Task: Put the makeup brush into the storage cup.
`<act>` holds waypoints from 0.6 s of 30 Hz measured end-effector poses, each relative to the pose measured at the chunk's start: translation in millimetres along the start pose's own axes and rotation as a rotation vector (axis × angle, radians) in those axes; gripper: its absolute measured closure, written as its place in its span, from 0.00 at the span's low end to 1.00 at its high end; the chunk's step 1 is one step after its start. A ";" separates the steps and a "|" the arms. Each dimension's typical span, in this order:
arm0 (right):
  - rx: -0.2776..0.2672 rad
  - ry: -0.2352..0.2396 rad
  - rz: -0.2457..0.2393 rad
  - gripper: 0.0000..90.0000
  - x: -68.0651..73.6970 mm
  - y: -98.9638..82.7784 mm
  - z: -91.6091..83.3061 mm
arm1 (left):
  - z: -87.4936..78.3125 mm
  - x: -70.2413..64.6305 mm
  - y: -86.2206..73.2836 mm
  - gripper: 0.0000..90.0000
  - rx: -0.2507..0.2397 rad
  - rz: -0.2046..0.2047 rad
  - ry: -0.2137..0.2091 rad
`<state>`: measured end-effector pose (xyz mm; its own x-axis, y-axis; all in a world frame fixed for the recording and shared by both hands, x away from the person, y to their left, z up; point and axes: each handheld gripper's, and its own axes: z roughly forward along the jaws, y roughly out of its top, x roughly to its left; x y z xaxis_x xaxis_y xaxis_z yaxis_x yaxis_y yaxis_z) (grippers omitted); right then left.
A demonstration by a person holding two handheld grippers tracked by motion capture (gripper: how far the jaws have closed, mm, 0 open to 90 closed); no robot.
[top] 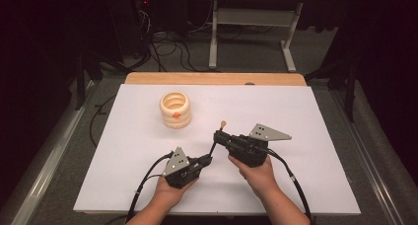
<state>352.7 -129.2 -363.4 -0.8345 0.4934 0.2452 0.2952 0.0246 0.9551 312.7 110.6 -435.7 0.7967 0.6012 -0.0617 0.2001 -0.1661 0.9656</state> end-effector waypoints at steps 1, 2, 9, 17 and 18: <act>0.000 0.003 0.002 0.94 -0.1 0.0 0.0 | 0.1 0.0 -0.1 0.95 0.001 0.000 0.000; 0.000 0.003 0.004 0.94 -0.1 -0.1 0.1 | 0.2 0.0 -0.1 0.95 0.001 0.000 0.001; 0.001 0.013 0.006 0.95 0.9 -0.5 0.9 | 1.1 -0.3 -0.1 0.94 0.003 0.005 0.008; -0.003 0.008 -0.004 0.96 2.2 -0.1 -0.2 | -2.6 -0.9 7.6 0.81 -0.011 0.020 0.002; -0.003 0.007 -0.008 0.96 2.4 -0.2 -0.2 | -2.9 -0.9 8.9 0.78 -0.009 0.022 0.002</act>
<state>350.5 -128.2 -363.0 -0.8402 0.4868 0.2388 0.2873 0.0263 0.9575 312.1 110.8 -426.4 0.7995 0.5993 -0.0394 0.1771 -0.1726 0.9689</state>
